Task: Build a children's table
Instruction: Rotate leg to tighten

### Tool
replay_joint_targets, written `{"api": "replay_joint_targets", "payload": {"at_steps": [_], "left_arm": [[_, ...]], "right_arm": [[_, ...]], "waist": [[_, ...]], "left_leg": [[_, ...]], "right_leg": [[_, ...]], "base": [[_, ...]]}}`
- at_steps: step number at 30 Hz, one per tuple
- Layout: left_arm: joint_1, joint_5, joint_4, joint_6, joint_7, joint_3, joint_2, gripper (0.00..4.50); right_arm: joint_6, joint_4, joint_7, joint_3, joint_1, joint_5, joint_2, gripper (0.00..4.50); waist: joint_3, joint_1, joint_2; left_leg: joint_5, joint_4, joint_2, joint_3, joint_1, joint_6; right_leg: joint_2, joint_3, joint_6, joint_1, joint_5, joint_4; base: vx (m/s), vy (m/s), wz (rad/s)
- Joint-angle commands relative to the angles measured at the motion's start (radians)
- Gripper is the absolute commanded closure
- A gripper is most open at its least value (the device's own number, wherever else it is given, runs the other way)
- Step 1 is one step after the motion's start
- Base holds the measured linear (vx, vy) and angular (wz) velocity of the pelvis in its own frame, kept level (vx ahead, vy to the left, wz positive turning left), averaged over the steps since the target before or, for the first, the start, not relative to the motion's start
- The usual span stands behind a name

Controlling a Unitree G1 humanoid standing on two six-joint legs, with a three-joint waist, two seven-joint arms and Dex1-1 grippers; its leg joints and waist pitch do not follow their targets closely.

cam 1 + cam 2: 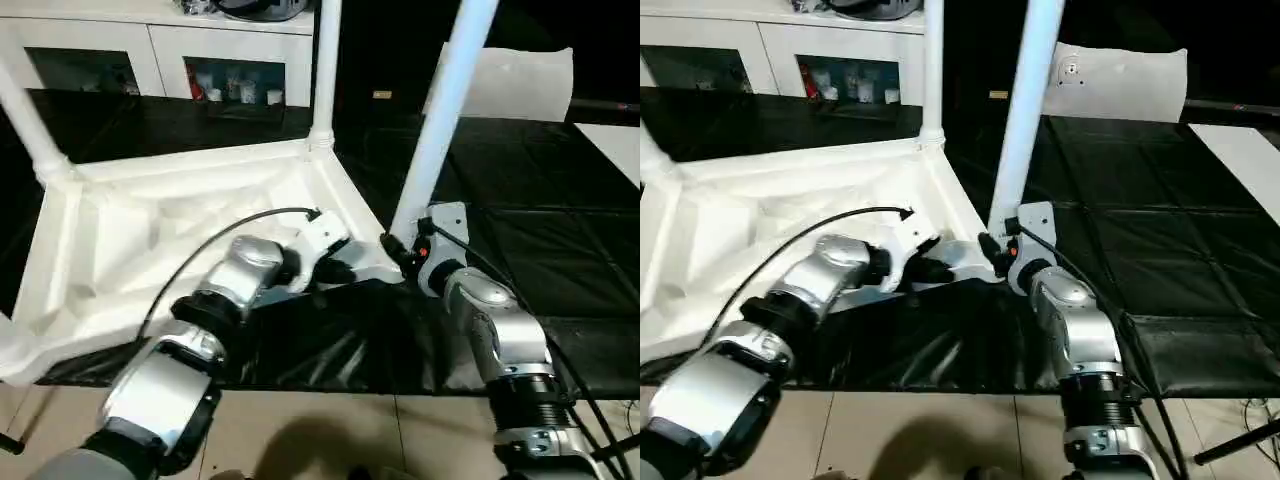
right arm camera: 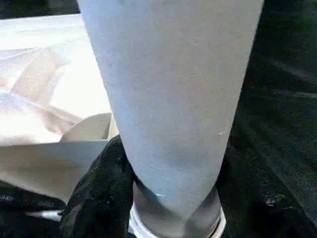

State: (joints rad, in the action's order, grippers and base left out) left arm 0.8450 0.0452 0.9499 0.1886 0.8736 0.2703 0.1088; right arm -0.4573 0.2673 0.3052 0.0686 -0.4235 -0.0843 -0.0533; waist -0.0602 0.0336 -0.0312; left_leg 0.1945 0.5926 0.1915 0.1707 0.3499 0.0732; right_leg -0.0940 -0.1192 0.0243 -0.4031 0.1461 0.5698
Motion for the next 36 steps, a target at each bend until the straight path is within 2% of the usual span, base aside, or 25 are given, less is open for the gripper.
{"api": "replay_joint_targets", "payload": {"at_steps": [1,3,4,6,7,8,9,11,12,14,17,20,22,24,26,28,29,31,33,36], "left_arm": [[0.019,-0.055,-0.075,-0.020,-0.094,-0.054,-0.079,4.50],[0.009,-0.048,-0.088,-0.023,-0.079,-0.047,-0.070,4.50],[-0.002,-0.043,-0.099,-0.034,-0.055,-0.040,-0.055,4.50],[-0.009,-0.041,-0.104,-0.047,-0.036,-0.035,-0.043,4.50],[-0.022,-0.038,-0.113,-0.074,-0.003,-0.027,-0.024,4.50],[-0.030,-0.036,-0.118,-0.084,0.014,-0.024,-0.012,4.50],[-0.037,-0.035,-0.123,-0.094,0.034,-0.019,0.001,4.50],[-0.050,-0.032,-0.135,-0.097,0.072,-0.014,0.025,4.50],[-0.059,-0.030,-0.138,-0.117,0.119,-0.005,0.050,4.50],[-0.065,-0.028,-0.143,-0.129,0.150,0.000,0.065,4.50],[-0.071,-0.026,-0.145,-0.157,0.202,0.010,0.090,4.50],[-0.076,-0.027,-0.141,-0.215,0.335,0.034,0.140,4.50],[-0.076,-0.025,-0.138,-0.235,0.383,0.045,0.157,4.50],[-0.076,-0.027,-0.136,-0.268,0.476,0.062,0.183,4.50],[-0.076,-0.029,-0.135,-0.274,0.500,0.065,0.189,4.50],[-0.074,-0.034,-0.134,-0.278,0.534,0.067,0.195,4.50],[-0.067,-0.032,-0.131,-0.304,0.611,0.085,0.211,4.50],[-0.064,-0.031,-0.130,-0.315,0.643,0.094,0.217,4.50],[-0.060,-0.028,-0.126,-0.329,0.678,0.100,0.223,4.50],[-0.052,-0.023,-0.116,-0.349,0.709,0.110,0.230,4.50]], "right_arm": [[-0.011,-0.021,0.088,-0.132,0.014,-0.062,0.101,1.77],[-0.008,-0.031,0.095,-0.131,0.022,-0.059,0.099,1.77],[-0.002,-0.041,0.108,-0.135,0.031,-0.054,0.085,1.36],[0.004,-0.047,0.118,-0.136,0.037,-0.052,0.073,1.34],[0.008,-0.054,0.139,-0.130,0.043,-0.059,0.050,1.26],[0.017,-0.058,0.159,-0.127,0.046,-0.065,0.034,0.97],[0.028,-0.065,0.192,-0.129,0.050,-0.071,0.011,0.90],[0.053,-0.075,0.261,-0.132,0.059,-0.075,-0.035,0.79],[0.071,-0.080,0.326,-0.138,0.067,-0.074,-0.086,0.79],[0.082,-0.084,0.366,-0.140,0.072,-0.073,-0.119,0.44],[0.102,-0.085,0.425,-0.142,0.078,-0.072,-0.167,0.31],[0.155,-0.085,0.570,-0.148,0.088,-0.079,-0.262,0.31],[0.165,-0.088,0.628,-0.154,0.091,-0.090,-0.291,0.31],[0.188,-0.089,0.728,-0.171,0.094,-0.112,-0.340,0.31],[0.196,-0.087,0.754,-0.175,0.094,-0.118,-0.351,0.31],[0.206,-0.084,0.795,-0.183,0.093,-0.126,-0.368,0.47],[0.212,-0.072,0.887,-0.203,0.083,-0.142,-0.400,0.66],[0.213,-0.067,0.923,-0.213,0.078,-0.148,-0.413,0.69],[0.218,-0.056,0.960,-0.225,0.069,-0.153,-0.426,1.07],[0.227,-0.037,1.001,-0.236,0.054,-0.158,-0.437,1.19]], "waist": [[0.062,0.005,-0.009],[0.063,0.006,-0.009],[0.064,0.007,-0.010],[0.064,0.010,-0.009],[0.065,0.011,-0.002],[0.065,0.010,-0.006],[0.065,0.009,-0.006],[0.062,0.008,-0.005],[0.062,0.010,0.000],[0.061,0.010,-0.005],[0.059,0.010,-0.003],[0.059,0.010,-0.004],[0.060,0.011,-0.002],[0.063,0.013,-0.006],[0.064,0.022,-0.004],[0.063,0.028,-0.003],[0.063,0.035,-0.003],[0.062,0.044,-0.002],[0.062,0.055,-0.002],[0.062,0.062,-0.003]], "left_leg": [[0.208,-0.075,0.031,-0.011,0.001,-0.054],[0.183,-0.076,0.033,-0.010,0.003,-0.061],[0.171,-0.076,0.033,-0.008,0.004,-0.065],[0.155,-0.075,0.033,-0.006,0.003,-0.072],[0.152,-0.076,0.034,-0.008,0.003,-0.070],[0.154,-0.077,0.035,-0.009,0.007,-0.073],[0.154,-0.076,0.034,-0.007,0.007,-0.074],[0.167,-0.076,0.034,-0.005,0.004,-0.077],[0.174,-0.075,0.033,-0.006,0.005,-0.075],[0.175,-0.074,0.033,-0.004,0.006,-0.081],[0.189,-0.076,0.035,-0.007,0.005,-0.078],[0.195,-0.076,0.037,-0.008,0.005,-0.080],[0.188,-0.075,0.040,-0.008,0.005,-0.086],[0.175,-0.073,0.041,-0.006,0.005,-0.092],[0.156,-0.071,0.042,-0.004,0.003,-0.103],[0.156,-0.072,0.044,-0.003,0.001,-0.103],[0.162,-0.072,0.046,-0.002,-0.001,-0.096],[0.164,-0.073,0.049,-0.001,-0.001,-0.093],[0.169,-0.073,0.049,0.000,-0.002,-0.086],[0.175,-0.073,0.049,0.000,-0.003,-0.077]], "right_leg": [[-0.067,0.050,0.092,0.048,0.463,-0.087],[-0.064,0.053,0.113,0.051,0.408,-0.079],[-0.065,0.055,0.124,0.053,0.384,-0.076],[-0.066,0.056,0.136,0.055,0.358,-0.072],[-0.066,0.057,0.141,0.056,0.350,-0.070],[-0.066,0.056,0.144,0.060,0.338,-0.069],[-0.065,0.057,0.147,0.059,0.330,-0.068],[-0.065,0.058,0.147,0.057,0.349,-0.071],[-0.065,0.057,0.143,0.060,0.366,-0.072],[-0.064,0.059,0.136,0.058,0.376,-0.074],[-0.065,0.057,0.131,0.055,0.416,-0.077],[-0.065,0.058,0.133,0.056,0.407,-0.075],[-0.066,0.059,0.153,0.055,0.367,-0.070],[-0.066,0.062,0.174,0.058,0.321,-0.064],[-0.066,0.063,0.201,0.057,0.271,-0.056],[-0.066,0.062,0.207,0.055,0.271,-0.056],[-0.066,0.062,0.207,0.055,0.280,-0.055],[-0.066,0.062,0.203,0.055,0.285,-0.053],[-0.067,0.063,0.199,0.054,0.297,-0.054],[-0.069,0.062,0.198,0.053,0.310,-0.054]], "base": [[0.000,0.000,0.00],[0.000,0.000,0.00],[0.000,0.000,0.00],[0.000,0.000,0.00],[0.000,0.000,0.00],[0.000,0.000,0.00],[0.000,0.000,0.00],[0.000,0.000,0.00],[0.000,0.000,0.00],[0.000,0.000,0.00],[0.000,0.000,0.00],[0.000,0.000,0.00],[0.000,0.000,0.00],[0.000,0.000,0.00],[0.000,0.000,0.00],[0.000,0.000,0.00],[0.000,0.000,0.00],[0.000,0.000,0.00],[0.000,0.000,0.00],[0.000,0.000,0.00]]}}
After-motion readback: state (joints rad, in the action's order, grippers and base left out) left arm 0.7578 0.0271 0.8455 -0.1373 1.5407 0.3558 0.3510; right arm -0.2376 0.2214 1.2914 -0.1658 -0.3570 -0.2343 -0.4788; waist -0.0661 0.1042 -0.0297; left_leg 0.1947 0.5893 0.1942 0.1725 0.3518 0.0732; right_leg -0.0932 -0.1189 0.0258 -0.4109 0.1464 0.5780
